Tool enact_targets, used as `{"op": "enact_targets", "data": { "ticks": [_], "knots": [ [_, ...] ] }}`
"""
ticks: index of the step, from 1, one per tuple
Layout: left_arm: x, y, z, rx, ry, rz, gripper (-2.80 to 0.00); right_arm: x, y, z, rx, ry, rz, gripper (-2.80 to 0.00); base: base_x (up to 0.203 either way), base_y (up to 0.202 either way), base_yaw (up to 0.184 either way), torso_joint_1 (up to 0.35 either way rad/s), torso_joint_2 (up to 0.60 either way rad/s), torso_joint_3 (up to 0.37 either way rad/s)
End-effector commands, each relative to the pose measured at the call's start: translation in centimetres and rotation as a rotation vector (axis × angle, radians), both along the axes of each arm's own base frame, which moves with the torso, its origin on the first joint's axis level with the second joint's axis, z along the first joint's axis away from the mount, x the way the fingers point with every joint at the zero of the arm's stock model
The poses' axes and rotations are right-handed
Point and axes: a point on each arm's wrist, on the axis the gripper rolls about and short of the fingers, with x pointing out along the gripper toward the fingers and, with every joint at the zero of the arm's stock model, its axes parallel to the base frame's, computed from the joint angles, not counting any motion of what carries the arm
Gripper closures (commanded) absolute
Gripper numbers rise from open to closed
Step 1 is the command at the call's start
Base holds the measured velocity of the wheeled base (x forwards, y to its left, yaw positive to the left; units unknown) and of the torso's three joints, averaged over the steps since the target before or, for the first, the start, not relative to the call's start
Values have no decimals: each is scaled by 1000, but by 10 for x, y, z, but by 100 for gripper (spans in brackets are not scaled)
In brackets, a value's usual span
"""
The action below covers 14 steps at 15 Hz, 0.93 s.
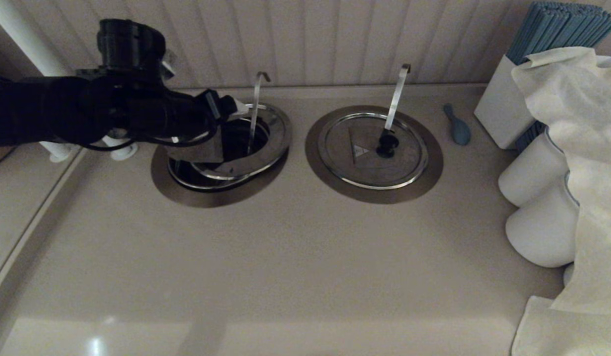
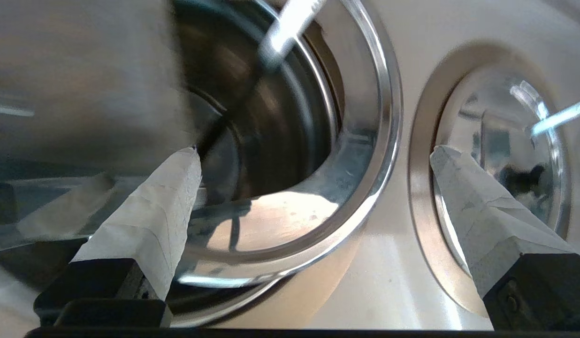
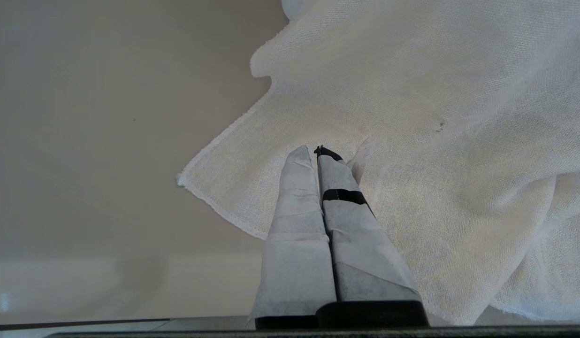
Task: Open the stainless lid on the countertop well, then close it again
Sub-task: Close the lid
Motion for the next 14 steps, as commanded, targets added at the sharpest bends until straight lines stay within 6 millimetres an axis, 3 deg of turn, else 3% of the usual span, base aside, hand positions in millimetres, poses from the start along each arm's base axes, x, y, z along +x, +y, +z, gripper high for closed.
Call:
{"op": "enact_targets", "data": {
  "ticks": [1, 14],
  "knots": [
    [17, -15, -27, 11, 43, -18, -280, 0, 0, 0, 0, 0, 0, 0, 0, 0, 0, 0, 0, 0],
    [34, -28, -56, 46, 83, 5, -280, 0, 0, 0, 0, 2, 0, 0, 0, 0, 0, 0, 0, 0]
  ]
}}
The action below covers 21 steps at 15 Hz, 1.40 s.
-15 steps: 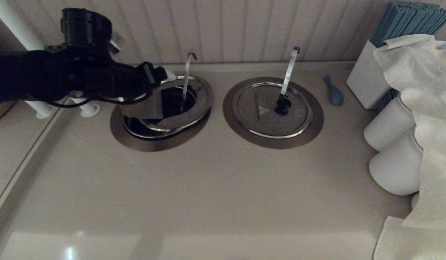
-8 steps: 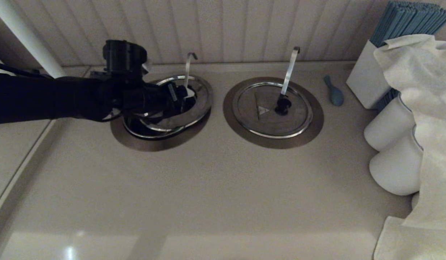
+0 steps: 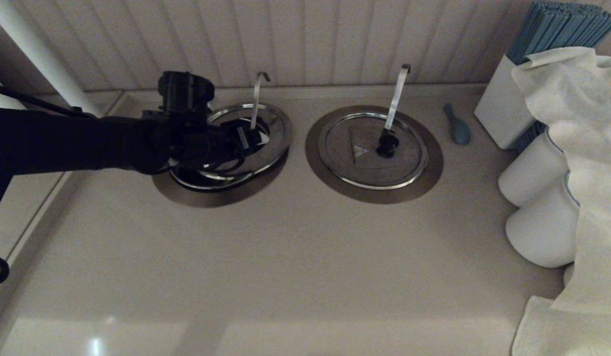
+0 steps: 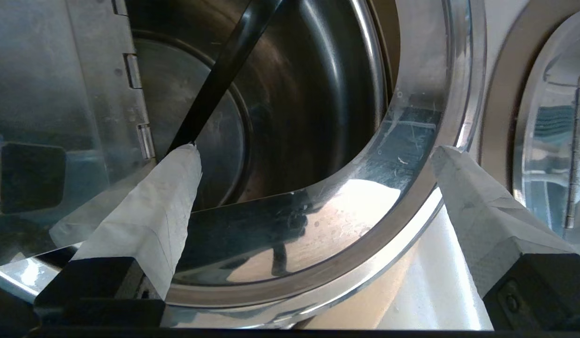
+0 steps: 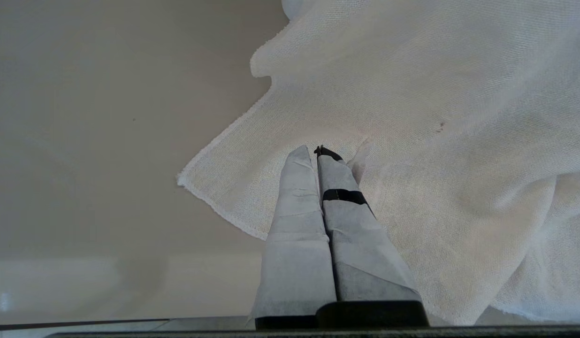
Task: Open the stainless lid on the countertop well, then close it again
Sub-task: Close the lid
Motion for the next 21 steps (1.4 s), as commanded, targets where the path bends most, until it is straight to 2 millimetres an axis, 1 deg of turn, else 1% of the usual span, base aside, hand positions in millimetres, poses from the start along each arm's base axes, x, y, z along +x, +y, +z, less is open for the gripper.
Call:
{"op": "enact_targets", "data": {
  "ticks": [1, 5, 8, 12, 17, 21],
  "knots": [
    [1, 0, -3, 2, 8, 5, -280, 0, 0, 0, 0, 1, 1, 0, 0, 0, 0, 0, 0, 0],
    [-3, 3, 5, 5, -10, 16, -280, 0, 0, 0, 0, 1, 1, 0, 0, 0, 0, 0, 0, 0],
    [-5, 5, 7, 34, -19, 35, -280, 0, 0, 0, 0, 1, 1, 0, 0, 0, 0, 0, 0, 0],
    [-4, 10, -2, 123, 25, 75, -280, 0, 0, 0, 0, 1, 1, 0, 0, 0, 0, 0, 0, 0],
    [-6, 11, 3, 118, 14, 77, -280, 0, 0, 0, 0, 1, 1, 0, 0, 0, 0, 0, 0, 0],
    [-8, 17, 0, 138, 64, 87, -280, 0, 0, 0, 0, 1, 1, 0, 0, 0, 0, 0, 0, 0]
  ]
}}
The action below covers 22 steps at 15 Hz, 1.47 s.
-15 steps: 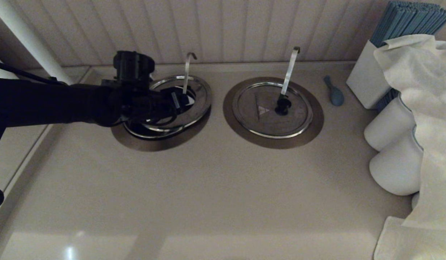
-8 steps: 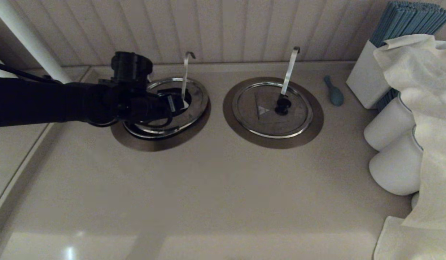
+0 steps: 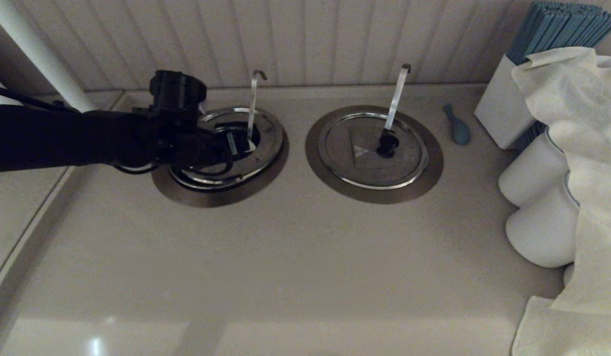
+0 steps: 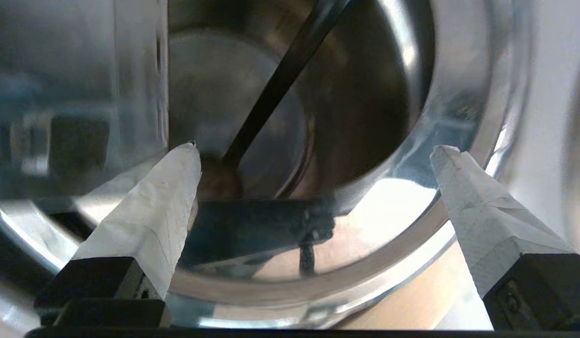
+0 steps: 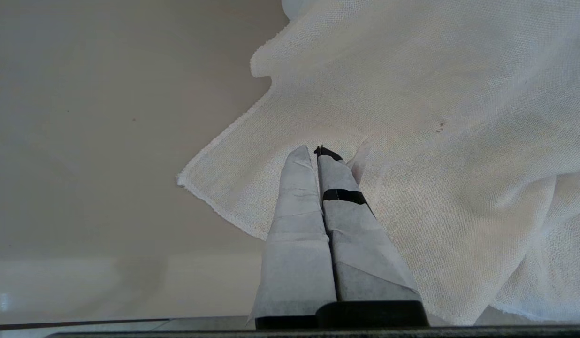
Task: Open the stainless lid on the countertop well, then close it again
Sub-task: Close the lid
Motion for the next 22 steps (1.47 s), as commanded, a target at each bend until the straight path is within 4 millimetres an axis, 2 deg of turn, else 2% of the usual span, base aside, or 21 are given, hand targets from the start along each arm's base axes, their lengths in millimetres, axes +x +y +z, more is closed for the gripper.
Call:
{"op": "enact_targets", "data": {
  "ticks": [1, 18, 20, 22],
  "knots": [
    [-4, 3, 3, 4, 12, 4, -280, 0, 0, 0, 0, 1, 0, 0, 0, 0, 0, 0, 0, 0],
    [-17, 6, 7, 40, 79, -9, -280, 0, 0, 0, 0, 1, 0, 0, 0, 0, 0, 0, 0, 0],
    [-18, 6, 17, 21, 41, -11, -280, 0, 0, 0, 0, 0, 0, 0, 0, 0, 0, 0, 0, 0],
    [-21, 7, 38, -44, -21, 10, -280, 0, 0, 0, 0, 1, 0, 0, 0, 0, 0, 0, 0, 0]
  ]
}}
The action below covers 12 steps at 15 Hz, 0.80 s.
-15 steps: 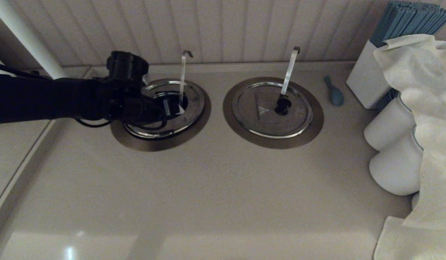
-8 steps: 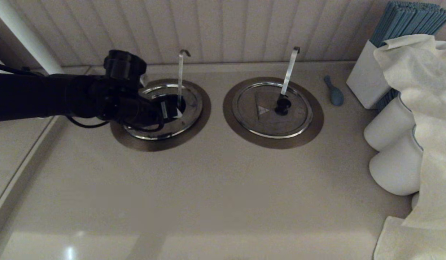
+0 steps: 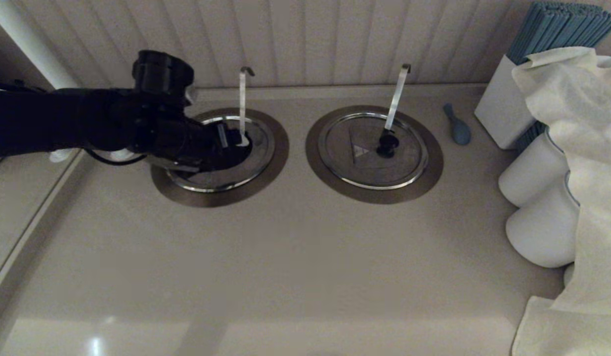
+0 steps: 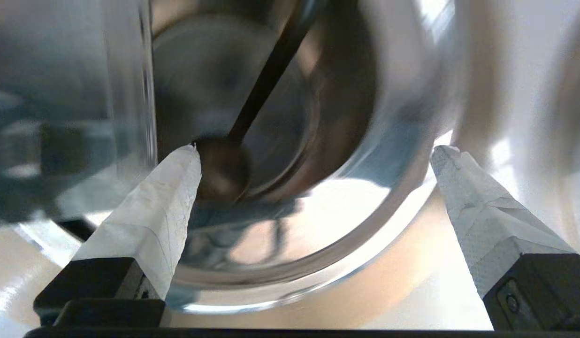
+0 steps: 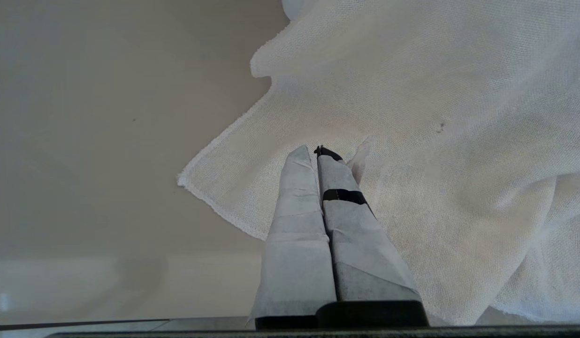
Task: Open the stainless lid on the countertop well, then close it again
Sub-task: Close the lid
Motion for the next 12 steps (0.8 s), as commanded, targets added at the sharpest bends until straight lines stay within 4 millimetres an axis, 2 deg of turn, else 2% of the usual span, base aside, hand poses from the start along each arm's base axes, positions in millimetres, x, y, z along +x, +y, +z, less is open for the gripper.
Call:
{"op": "enact_targets", "data": {
  "ticks": [1, 4, 6, 10, 12],
  "knots": [
    [-5, 2, 20, -61, -73, 15, -280, 0, 0, 0, 0, 1, 1, 0, 0, 0, 0, 0, 0, 0],
    [-13, 7, 43, -119, -200, 35, -280, 0, 0, 0, 0, 1, 1, 0, 0, 0, 0, 0, 0, 0],
    [-18, 20, 53, -125, -231, 62, -280, 0, 0, 0, 0, 1, 1, 0, 0, 0, 0, 0, 0, 0],
    [-18, 60, 61, -114, -262, 164, -280, 0, 0, 0, 0, 1, 1, 0, 0, 0, 0, 0, 0, 0],
    [-11, 84, 57, -107, -254, 224, -280, 0, 0, 0, 0, 1, 1, 0, 0, 0, 0, 0, 0, 0]
  ]
}}
